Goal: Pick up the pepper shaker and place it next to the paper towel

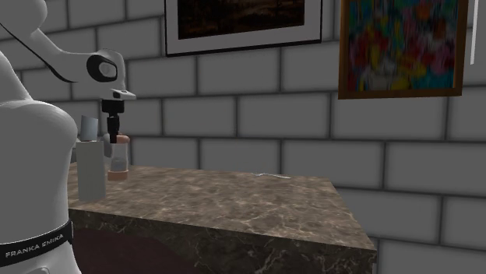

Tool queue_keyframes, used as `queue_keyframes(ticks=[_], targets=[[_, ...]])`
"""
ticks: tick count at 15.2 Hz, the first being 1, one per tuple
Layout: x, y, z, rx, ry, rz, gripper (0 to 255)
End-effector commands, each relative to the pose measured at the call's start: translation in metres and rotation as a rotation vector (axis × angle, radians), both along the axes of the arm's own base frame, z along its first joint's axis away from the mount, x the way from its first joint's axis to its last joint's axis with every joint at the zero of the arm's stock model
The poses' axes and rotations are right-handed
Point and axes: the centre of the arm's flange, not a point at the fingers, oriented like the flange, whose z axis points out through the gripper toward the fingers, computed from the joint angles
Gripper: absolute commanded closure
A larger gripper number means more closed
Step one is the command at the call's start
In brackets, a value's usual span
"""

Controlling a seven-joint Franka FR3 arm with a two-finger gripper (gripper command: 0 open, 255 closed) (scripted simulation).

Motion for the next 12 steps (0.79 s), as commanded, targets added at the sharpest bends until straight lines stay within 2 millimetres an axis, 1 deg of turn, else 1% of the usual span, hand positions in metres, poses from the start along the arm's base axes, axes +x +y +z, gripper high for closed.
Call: queue_keyframes(ticks=[1, 6, 12], targets=[[0.0, 0.0, -0.01, 0.0, -0.001, 0.0, 255], [0.0, 0.0, -0.034, 0.0, -0.001, 0.0, 255], [0.0, 0.0, -0.034, 0.0, -0.001, 0.0, 255]])
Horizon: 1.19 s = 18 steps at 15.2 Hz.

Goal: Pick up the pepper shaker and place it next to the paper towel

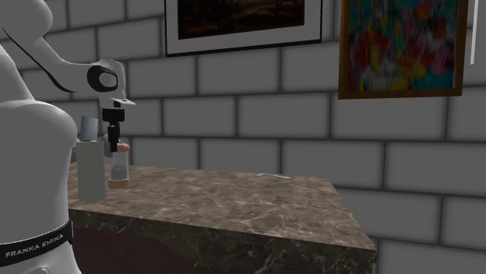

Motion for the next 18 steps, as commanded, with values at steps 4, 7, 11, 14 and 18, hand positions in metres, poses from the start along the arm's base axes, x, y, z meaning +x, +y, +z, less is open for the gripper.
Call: queue_keyframes(ticks=[4, 7, 11, 14, 18], targets=[[0.0, 0.0, 0.0, 0.0, 0.0, 0.0, 0], [0.0, 0.0, 0.0, 0.0, 0.0, 0.0, 0], [-0.002, -0.006, 0.05, 0.0, 0.0, 0.0, 0], [-0.002, -0.006, 0.05, 0.0, 0.0, 0.0, 0], [-0.002, -0.006, 0.05, 0.0, 0.0, 0.0, 0]])
